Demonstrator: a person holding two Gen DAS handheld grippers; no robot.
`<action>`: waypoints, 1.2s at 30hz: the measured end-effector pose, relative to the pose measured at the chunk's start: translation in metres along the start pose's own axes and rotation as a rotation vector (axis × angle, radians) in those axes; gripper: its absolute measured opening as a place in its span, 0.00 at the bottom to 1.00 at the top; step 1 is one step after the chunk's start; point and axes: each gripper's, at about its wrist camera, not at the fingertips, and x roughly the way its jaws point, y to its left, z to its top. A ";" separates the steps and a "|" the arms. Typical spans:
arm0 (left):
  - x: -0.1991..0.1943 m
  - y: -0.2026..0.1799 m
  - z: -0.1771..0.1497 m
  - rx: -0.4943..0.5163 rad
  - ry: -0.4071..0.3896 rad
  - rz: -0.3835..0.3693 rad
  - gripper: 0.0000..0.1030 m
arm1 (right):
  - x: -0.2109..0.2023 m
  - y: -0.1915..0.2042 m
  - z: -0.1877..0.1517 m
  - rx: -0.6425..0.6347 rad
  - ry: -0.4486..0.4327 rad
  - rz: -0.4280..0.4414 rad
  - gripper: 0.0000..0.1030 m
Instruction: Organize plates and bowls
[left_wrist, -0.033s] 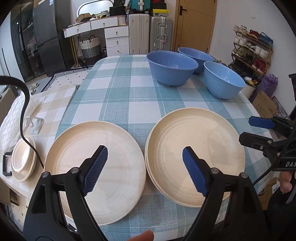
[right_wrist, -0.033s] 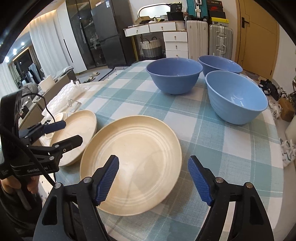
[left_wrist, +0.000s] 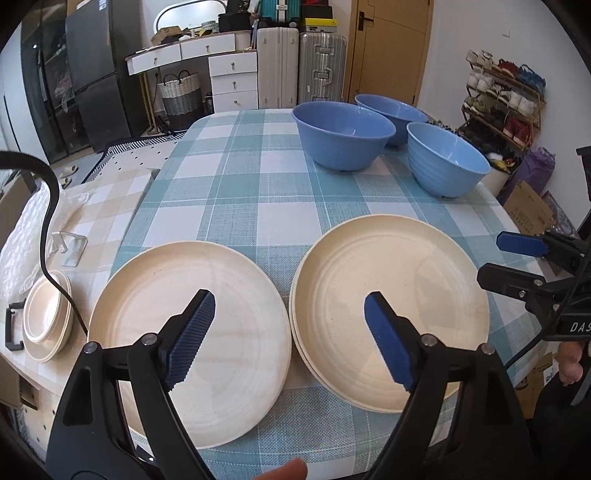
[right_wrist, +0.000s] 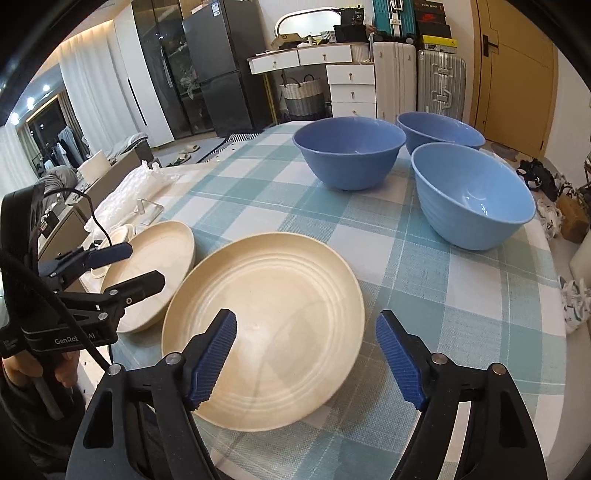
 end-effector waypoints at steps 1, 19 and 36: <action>-0.003 0.003 0.000 -0.008 -0.008 -0.007 0.80 | -0.001 0.002 0.001 -0.004 -0.003 0.000 0.79; -0.050 0.046 -0.009 -0.122 -0.074 0.031 0.98 | 0.011 0.027 0.037 -0.033 0.003 0.104 0.85; -0.066 0.079 -0.012 -0.172 -0.082 0.078 0.98 | 0.022 0.042 0.065 -0.058 0.006 0.134 0.91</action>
